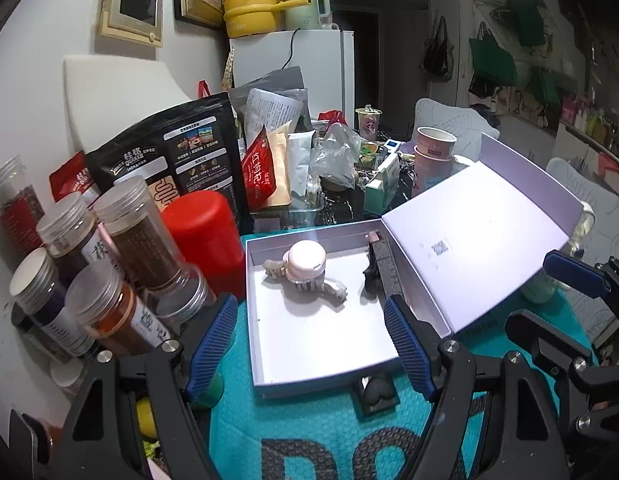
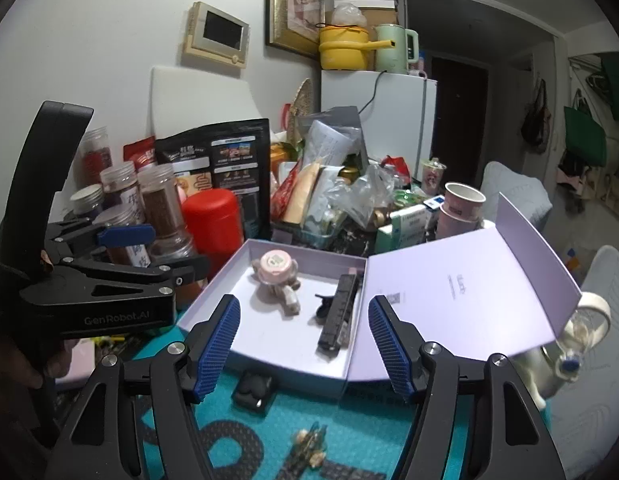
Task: Organize rigid objects
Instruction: 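Raise both tools out of the box and back over the mat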
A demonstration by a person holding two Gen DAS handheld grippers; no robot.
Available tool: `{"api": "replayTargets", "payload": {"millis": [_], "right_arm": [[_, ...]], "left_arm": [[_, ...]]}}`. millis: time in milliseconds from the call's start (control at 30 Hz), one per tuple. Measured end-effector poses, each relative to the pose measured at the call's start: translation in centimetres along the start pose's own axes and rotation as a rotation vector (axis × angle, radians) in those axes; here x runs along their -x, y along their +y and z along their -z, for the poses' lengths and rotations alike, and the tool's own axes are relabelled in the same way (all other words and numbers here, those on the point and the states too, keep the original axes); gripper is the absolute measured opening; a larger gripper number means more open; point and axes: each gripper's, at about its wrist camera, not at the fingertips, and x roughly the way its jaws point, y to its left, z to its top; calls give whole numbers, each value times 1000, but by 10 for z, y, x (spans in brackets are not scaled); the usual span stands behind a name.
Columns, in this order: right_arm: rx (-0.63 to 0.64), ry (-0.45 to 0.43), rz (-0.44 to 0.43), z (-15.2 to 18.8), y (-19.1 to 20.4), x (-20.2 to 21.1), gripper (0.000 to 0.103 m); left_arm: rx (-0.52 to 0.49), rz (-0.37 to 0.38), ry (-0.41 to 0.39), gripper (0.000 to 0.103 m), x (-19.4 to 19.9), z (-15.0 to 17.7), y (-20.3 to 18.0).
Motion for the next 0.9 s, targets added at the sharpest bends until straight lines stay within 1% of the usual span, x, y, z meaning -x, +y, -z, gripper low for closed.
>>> {"api": "replayTargets", "payload": {"millis": [133,333,500,900], "right_arm": [[-7,8,1,9,1,7,70],[-23,29,-2,25,2,15,71],[-34,52,-4,43,3,18,71],[-69,114,-19,88,1,11,71]], "left_arm": [[2,3,0,76,9,9,0],[23,22,17,76,16,26,0],[32,43,30,76,16,39,1],[17,56,76,76,9,74,-8]]}}
